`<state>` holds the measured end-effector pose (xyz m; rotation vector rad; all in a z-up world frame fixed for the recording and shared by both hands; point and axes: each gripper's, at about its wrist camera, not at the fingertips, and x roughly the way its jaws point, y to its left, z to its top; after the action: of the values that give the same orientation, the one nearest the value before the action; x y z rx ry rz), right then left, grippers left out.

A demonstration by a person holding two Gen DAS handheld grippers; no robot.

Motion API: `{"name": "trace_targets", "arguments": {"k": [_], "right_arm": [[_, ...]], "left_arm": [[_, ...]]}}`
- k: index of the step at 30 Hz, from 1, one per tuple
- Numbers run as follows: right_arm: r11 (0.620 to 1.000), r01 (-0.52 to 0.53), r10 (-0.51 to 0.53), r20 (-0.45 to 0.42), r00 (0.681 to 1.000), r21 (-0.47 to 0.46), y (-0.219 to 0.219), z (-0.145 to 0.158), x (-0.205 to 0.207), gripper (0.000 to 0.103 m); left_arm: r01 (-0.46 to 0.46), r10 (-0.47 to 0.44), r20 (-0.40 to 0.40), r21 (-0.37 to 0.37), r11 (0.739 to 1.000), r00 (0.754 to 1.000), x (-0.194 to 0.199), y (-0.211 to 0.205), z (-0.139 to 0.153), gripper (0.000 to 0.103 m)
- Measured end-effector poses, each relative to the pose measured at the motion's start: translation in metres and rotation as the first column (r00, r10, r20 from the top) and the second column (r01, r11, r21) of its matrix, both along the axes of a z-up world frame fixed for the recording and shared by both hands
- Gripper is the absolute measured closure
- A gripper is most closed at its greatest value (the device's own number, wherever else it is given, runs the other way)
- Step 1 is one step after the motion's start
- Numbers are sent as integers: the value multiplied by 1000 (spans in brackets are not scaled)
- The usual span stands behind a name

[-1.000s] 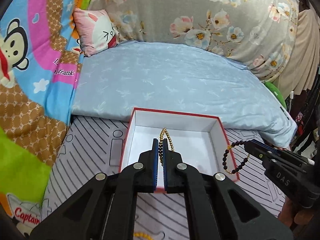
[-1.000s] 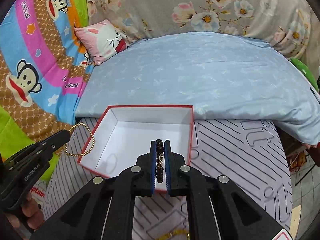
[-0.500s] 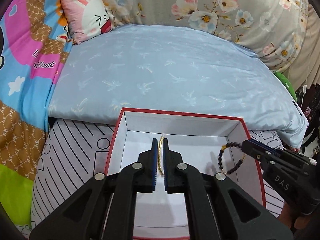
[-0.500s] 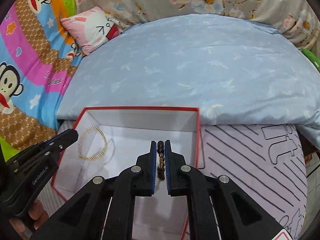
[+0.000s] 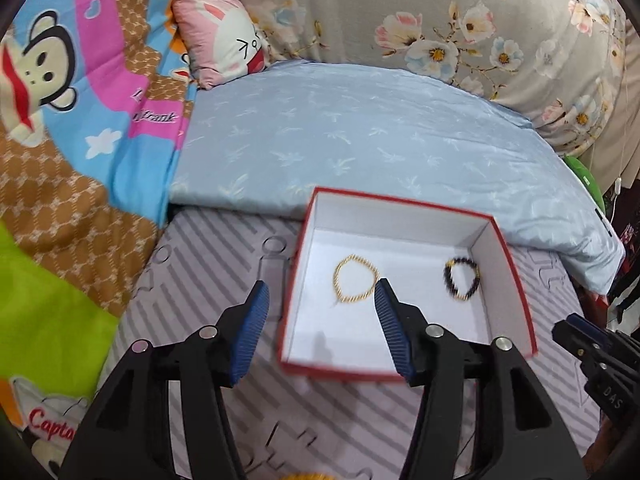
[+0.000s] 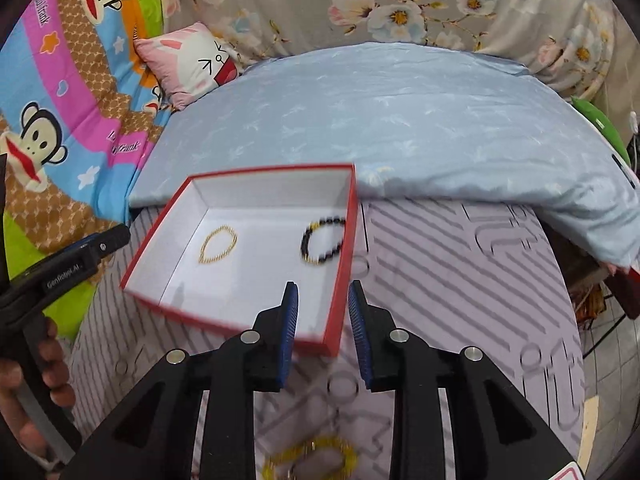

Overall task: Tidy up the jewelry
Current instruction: 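Move both open tools back over the remaining jewelry, then grasp the yellow bead bracelet with the left tool while the right grasps the purple beaded bracelet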

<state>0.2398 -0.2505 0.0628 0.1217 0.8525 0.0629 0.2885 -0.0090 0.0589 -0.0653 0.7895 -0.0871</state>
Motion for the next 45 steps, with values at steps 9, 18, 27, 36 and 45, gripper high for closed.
{"name": "trace_targets", "arguments": {"k": [9,18,27,36,45], "right_arm": [[999,21,-22,-31,999,-43,6,-19,-98,70],[998,33,-38,-122,992,-45,11,-60,-164,70],[999,47,-50,-147,988,-24,7,-68,-178,70],[999,37,-38,-160,986,-7,10,-74,-176,70],[999,-1,6,-167,986,33,25,-74,-177,70]], "left_arm": [[-37,39,-74,20,999,997,-90,33,-28,51],[-54,56,-158,16,998,986,-141,35,-72,51],[-57,62,-181,34,998,981,-125,22,-91,54],[-44,49,-176,36,998,983,-123,15,-100,95],[-27,27,-155,-2,1000,988,-140,17,-86,96]]}}
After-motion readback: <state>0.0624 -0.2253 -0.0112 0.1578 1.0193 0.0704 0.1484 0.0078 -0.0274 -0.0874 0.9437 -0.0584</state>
